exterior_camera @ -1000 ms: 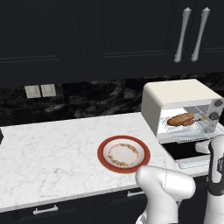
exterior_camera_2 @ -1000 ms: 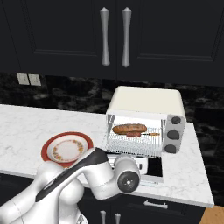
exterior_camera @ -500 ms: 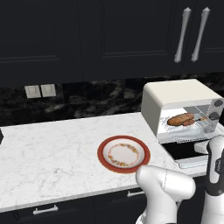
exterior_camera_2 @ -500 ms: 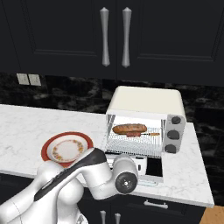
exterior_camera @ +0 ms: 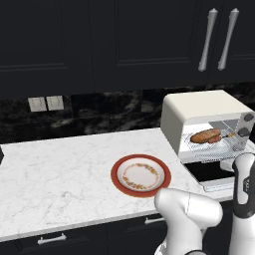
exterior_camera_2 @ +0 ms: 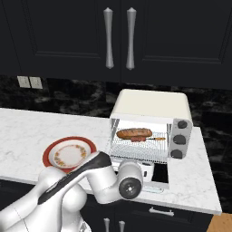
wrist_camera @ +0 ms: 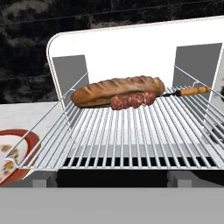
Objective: Pick up the kebab skewer and baguette bread, and place them inside the toaster oven. Close the toaster oven door and start by setting the timer.
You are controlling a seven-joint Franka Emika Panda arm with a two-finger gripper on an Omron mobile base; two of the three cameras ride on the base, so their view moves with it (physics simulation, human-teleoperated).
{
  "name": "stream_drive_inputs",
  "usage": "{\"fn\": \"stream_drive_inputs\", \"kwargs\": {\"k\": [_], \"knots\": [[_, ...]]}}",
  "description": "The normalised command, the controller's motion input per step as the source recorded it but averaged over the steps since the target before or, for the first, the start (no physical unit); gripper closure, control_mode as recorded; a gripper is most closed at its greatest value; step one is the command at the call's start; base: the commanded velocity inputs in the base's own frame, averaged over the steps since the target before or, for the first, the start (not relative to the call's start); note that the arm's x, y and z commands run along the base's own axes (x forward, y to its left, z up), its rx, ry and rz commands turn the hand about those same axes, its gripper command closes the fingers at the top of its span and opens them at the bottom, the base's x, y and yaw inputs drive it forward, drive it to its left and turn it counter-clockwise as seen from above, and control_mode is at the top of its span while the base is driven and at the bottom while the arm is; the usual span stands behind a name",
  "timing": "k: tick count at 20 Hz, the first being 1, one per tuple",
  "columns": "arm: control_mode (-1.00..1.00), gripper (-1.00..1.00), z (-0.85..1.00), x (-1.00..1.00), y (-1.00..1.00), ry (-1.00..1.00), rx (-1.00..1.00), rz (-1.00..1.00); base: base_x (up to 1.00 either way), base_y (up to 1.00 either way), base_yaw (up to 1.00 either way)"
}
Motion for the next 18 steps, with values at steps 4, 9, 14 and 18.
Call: {"fn": "stream_drive_inputs", "kwargs": {"k": [4,9,14,18], "knots": [[-1.0,-1.0,0.0,0.27,-0.02,0.0,0.0,-0.01,0.0,0.0,0.0],[-1.0,-1.0,0.0,0.08,0.0,0.0,0.0,-0.01,0.0,0.0,0.0],[-1.0,-1.0,-0.06,0.0,0.0,0.0,-0.01,-0.02,0.0,0.0,0.0],[-1.0,-1.0,-0.12,0.01,0.0,0.0,-0.01,-0.01,0.0,0.0,0.0]]}}
